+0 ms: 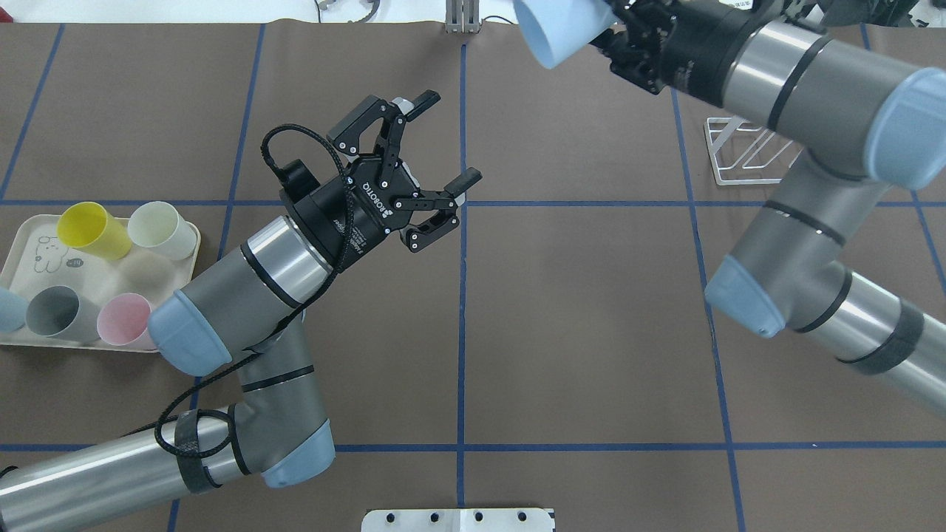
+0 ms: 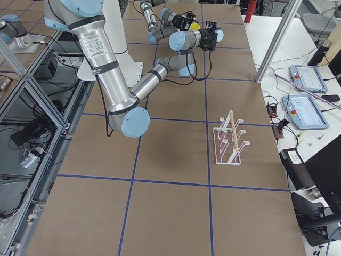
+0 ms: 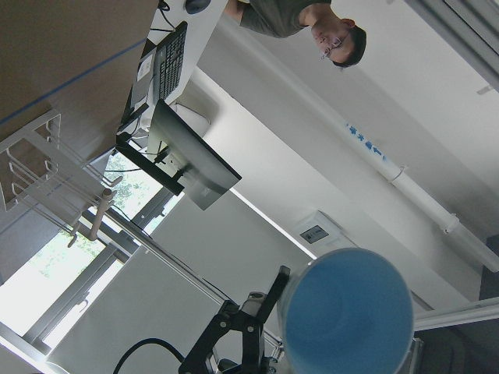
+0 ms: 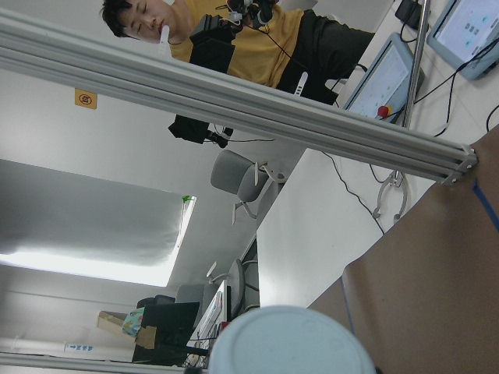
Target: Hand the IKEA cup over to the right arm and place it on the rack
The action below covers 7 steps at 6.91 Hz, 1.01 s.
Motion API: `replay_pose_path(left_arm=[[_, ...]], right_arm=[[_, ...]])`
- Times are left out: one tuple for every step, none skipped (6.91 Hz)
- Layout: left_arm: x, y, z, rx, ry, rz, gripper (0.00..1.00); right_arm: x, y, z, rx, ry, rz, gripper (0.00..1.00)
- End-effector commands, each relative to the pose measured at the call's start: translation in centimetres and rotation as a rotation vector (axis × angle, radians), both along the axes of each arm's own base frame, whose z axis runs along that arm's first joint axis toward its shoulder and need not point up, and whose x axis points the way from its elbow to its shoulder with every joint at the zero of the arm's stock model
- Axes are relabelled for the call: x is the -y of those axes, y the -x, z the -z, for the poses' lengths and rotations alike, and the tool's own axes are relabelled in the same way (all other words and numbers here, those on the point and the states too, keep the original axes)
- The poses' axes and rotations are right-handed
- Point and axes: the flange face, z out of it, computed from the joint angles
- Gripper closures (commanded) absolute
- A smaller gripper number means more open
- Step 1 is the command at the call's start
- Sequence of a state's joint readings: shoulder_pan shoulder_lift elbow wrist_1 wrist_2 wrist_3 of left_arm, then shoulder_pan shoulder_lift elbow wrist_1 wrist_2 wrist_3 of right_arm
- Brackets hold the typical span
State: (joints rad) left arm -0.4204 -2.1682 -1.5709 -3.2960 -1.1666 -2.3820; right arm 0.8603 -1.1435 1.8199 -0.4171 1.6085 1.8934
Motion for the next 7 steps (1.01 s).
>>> replay_pose_path(left_arm=[[-1.0,2.6,-3.2,0.222,-0.117,0.172,0.0],[-1.2,3.6,-5.1,0.324,-0.152,0.202,0.0],[-0.2,5.1,-5.9,0.449,-0.159,0.174,0.0],[2.5,8.9,-4.7,0.601,-0.188,0.15,0.0],[3.3,12.6,-4.0,0.783,-0.256,0.148,0.0],[4.0,16.0,-3.3,0.97,-0.307,0.126,0.0],[4.8,18.5,-3.9,1.105,-0.349,0.093,0.0]], right_arm=[[2.4,-6.8,-5.2,-0.151,0.0,-0.064,1.0],[2.5,-8.8,-8.8,-0.251,0.01,-0.105,1.0],[2.3,-11.1,-12.9,-0.375,0.01,-0.146,1.0],[1.9,-13.8,-17.7,-0.573,-0.007,-0.181,1.0],[2.0,-15.6,-20.0,-0.736,-0.024,-0.191,1.0],[2.8,-17.8,-21.0,-0.844,-0.015,-0.214,1.0],[3.5,-19.0,-22.0,-0.977,-0.025,-0.223,1.0]])
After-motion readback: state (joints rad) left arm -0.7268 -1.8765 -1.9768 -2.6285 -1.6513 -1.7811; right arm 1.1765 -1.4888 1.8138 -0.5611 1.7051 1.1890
